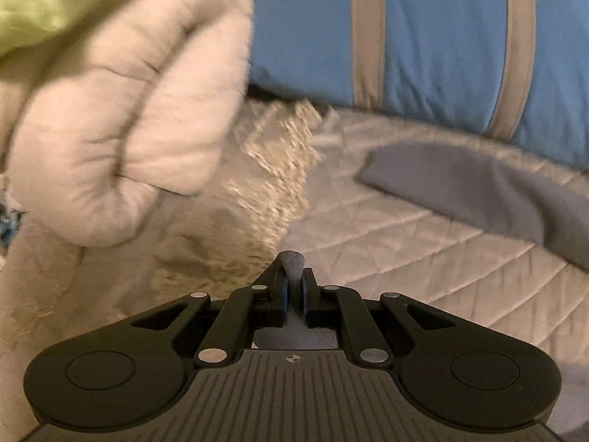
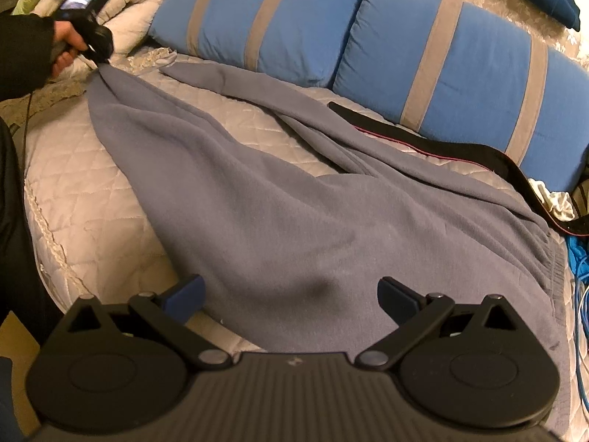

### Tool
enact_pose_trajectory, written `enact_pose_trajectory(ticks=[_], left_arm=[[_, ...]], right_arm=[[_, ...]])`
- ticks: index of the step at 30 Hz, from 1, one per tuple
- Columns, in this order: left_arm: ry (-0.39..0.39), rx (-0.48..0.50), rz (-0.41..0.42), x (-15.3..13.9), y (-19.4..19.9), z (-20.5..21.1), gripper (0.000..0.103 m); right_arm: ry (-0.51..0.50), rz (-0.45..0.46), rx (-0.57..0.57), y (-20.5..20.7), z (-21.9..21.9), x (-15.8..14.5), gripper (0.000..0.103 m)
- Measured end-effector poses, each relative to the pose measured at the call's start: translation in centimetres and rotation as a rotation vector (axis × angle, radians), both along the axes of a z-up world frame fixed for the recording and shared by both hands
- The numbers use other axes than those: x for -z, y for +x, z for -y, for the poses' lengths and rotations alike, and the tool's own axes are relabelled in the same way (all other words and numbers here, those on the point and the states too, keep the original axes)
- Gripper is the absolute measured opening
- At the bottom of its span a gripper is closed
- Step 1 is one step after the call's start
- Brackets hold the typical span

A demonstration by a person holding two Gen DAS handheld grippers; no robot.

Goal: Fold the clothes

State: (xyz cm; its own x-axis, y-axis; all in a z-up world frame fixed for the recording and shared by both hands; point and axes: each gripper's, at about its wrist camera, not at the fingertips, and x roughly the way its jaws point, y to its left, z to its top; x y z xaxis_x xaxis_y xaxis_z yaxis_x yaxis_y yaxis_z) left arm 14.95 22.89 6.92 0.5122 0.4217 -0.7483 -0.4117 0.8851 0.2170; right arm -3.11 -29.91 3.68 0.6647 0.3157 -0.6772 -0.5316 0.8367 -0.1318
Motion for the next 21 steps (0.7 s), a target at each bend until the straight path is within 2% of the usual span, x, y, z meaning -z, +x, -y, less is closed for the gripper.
enact_pose_trajectory(ticks=[2,5,6,12,17,21], left_arm=[[-0.045,0.017,0.016,0.4,0.3,-0.7,0.012],[-0.096,0.034,0.051,0.4,0.3,-1.8,0.038],[-0.093,0.035,0.064,0.2,0.0,-2.0,0.042],[-0.132,0.022,0.082,-0.8,-2.3,-4.0,0.044],[-0.242,-0.008,0.091,-1.0,-3.7,-6.1,0.044],[-0.351,-0.052,0.085,0.0,-4.3,-7.5,0.044]], right_arm=[[-0.003,-0.005,0.002,0.2,0.0,0.0,0.103],[-0.006,-0.007,0.001,0.2,-0.1,0.1,0.103],[-0.008,-0.008,0.001,0.2,-0.1,0.1,0.103],[-0.014,-0.011,-0.002,0.3,-0.2,0.2,0.103],[-0.016,-0.007,-0.003,0.2,-0.2,0.1,0.103],[-0.021,-0.001,-0.004,0.1,-0.2,0.0,0.103]])
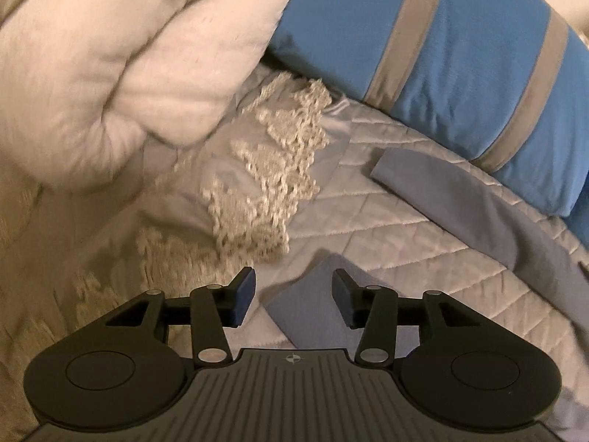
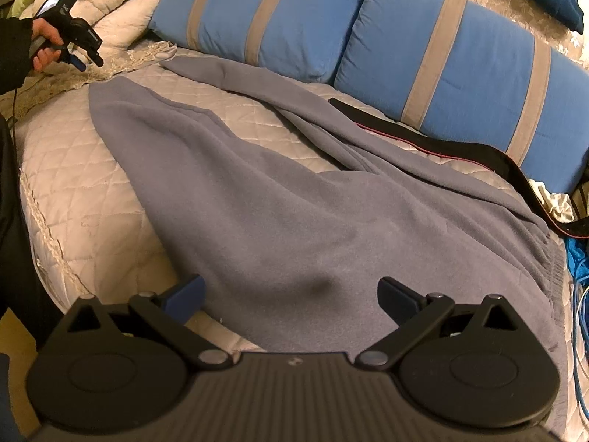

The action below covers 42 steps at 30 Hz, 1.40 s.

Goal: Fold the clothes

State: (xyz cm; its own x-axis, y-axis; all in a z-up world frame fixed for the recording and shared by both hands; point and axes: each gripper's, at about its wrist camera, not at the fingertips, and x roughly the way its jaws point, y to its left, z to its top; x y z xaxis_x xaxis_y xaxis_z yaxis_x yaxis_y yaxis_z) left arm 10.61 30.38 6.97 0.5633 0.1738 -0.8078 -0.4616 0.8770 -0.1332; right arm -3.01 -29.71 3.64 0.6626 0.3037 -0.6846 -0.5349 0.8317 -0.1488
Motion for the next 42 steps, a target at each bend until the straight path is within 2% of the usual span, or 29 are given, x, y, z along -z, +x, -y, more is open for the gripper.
enact_pose_trajectory(ticks=[5,7,12,13,15,19,27,29,32,38,40,42], left_arm=[[-0.108,-0.064,-0.032,1.7,-0.4,-1.2,0.044],[-0.128,-0.06,-0.03,2.2,-0.5,-1.2,0.044],[-0.243,-0.095,-0.016,3.7,-0.2,-1.5,0.042],[-0.248,-0.105,-0.009,3.9,-0.1,-1.6,0.038],[-0.274,-0.111,-0.009,4.1,-0.2,-1.8,0.005],[-0.324,-0.136,0.01,4.3,-0.8,-2.7,0.004],[-0.349,-0.16,0.05,3.4,-3.2,-3.6,0.004],[-0.35,-0.159,0.052,3.3,-3.4,-3.7,0.004],[-0.337,-0.147,0.049,3.3,-3.5,-3.5,0.004],[-0.335,-0.14,0.049,3.1,-3.4,-3.4,0.004],[-0.336,-0.139,0.051,3.0,-3.4,-3.4,0.004],[-0.339,-0.14,0.05,3.0,-3.4,-3.5,0.004]], right_arm=[[-0.005,0.005,0.002,0.0,0.0,0.0,0.103],[-0.007,0.003,0.001,0.0,-0.1,0.0,0.103],[-0.017,0.001,-0.002,0.0,-0.1,0.0,0.103],[-0.02,0.001,-0.002,0.0,-0.1,0.0,0.103],[-0.023,0.003,-0.003,0.0,-0.1,0.0,0.103],[-0.018,0.002,-0.003,-0.1,0.1,-0.1,0.103],[-0.038,0.002,-0.019,0.0,-0.2,0.0,0.103],[-0.08,0.019,-0.025,-0.4,-0.7,0.1,0.103],[-0.217,0.082,-0.076,-1.6,-2.6,0.6,0.103],[-0.628,0.298,-0.254,-4.8,-6.6,3.9,0.103],[-0.724,0.359,-0.314,-5.5,-7.0,5.1,0.103],[-0.766,0.397,-0.337,-5.7,-7.4,5.6,0.103]])
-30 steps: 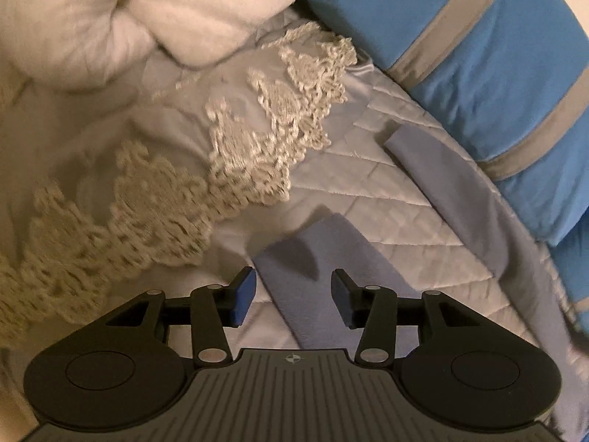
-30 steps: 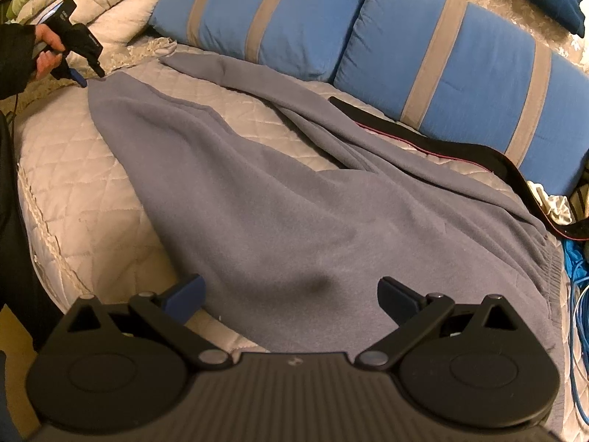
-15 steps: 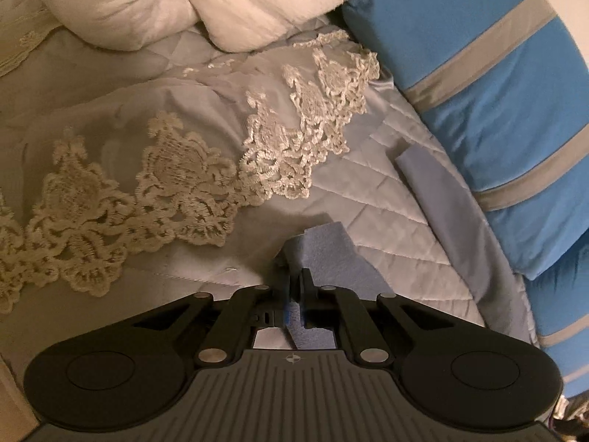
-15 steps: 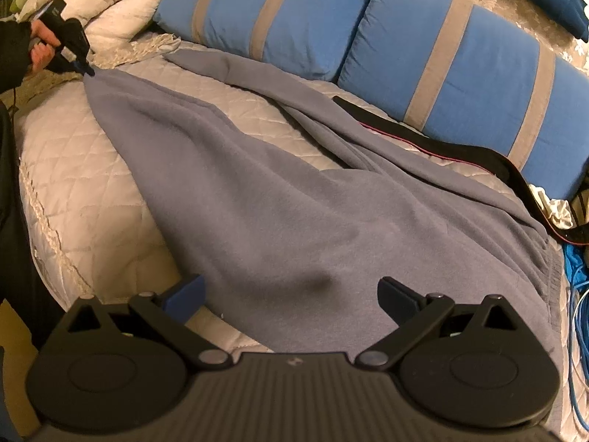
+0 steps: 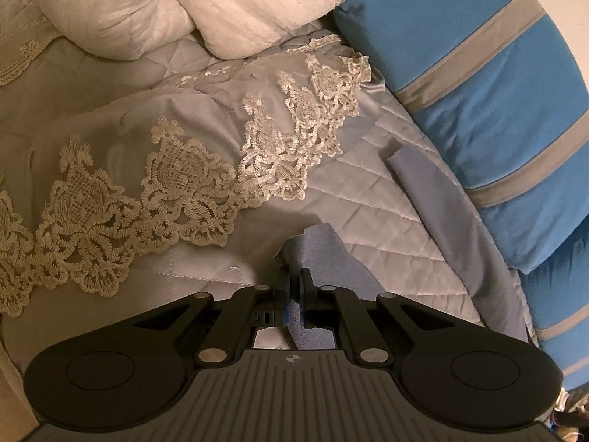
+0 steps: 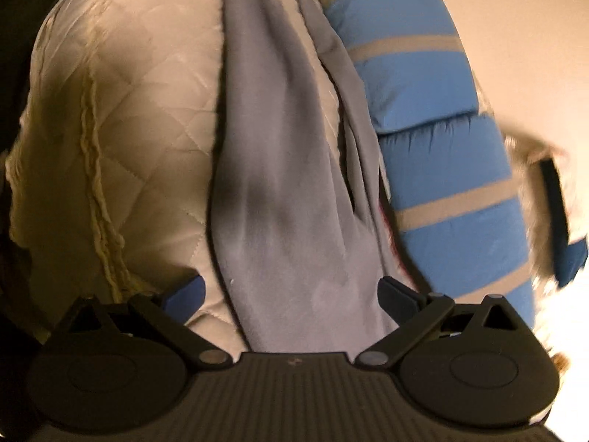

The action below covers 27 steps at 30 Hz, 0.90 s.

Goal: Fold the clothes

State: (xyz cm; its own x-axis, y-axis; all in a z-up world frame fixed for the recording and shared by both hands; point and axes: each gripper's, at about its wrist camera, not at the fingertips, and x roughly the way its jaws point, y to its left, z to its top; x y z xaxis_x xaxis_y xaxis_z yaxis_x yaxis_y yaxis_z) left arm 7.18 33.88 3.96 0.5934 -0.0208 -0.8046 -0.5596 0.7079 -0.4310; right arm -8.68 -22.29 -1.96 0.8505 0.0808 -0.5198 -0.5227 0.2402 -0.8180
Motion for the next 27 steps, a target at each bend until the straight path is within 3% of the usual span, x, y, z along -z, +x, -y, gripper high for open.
enact_pose_trajectory(ticks=[4,7,9,10,13,15,20,27], left_arm=[[-0.008,-0.003,-0.001,0.0,-0.1,-0.1,0.004],[-0.014,-0.005,-0.003,0.0,-0.1,-0.1,0.004],[-0.018,-0.007,-0.015,-0.1,-0.1,-0.2,0.004],[-0.02,-0.01,-0.024,-0.1,-0.1,-0.2,0.004],[-0.024,-0.003,-0.035,-0.3,-0.2,-0.4,0.004],[-0.027,0.002,-0.037,-0.5,-0.3,-0.7,0.004],[-0.026,0.014,-0.037,-1.5,-1.0,-1.0,0.004],[-0.01,0.031,-0.06,-2.8,-2.4,-1.6,0.004]], right_arm=[[-0.141,0.098,-0.081,-0.4,-0.4,1.6,0.099],[-0.262,0.153,-0.144,-0.6,-0.2,3.2,0.071],[-0.285,0.142,-0.162,-0.6,0.1,3.7,0.035],[-0.276,0.13,-0.163,-0.5,0.3,3.6,0.026],[-0.232,0.132,-0.165,-0.4,1.0,2.7,0.018],[-0.197,0.137,-0.159,-0.3,1.6,1.6,0.005],[-0.141,0.136,-0.141,-0.8,2.5,-0.7,0.001],[-0.079,0.042,-0.151,-1.2,3.1,-2.6,0.001]])
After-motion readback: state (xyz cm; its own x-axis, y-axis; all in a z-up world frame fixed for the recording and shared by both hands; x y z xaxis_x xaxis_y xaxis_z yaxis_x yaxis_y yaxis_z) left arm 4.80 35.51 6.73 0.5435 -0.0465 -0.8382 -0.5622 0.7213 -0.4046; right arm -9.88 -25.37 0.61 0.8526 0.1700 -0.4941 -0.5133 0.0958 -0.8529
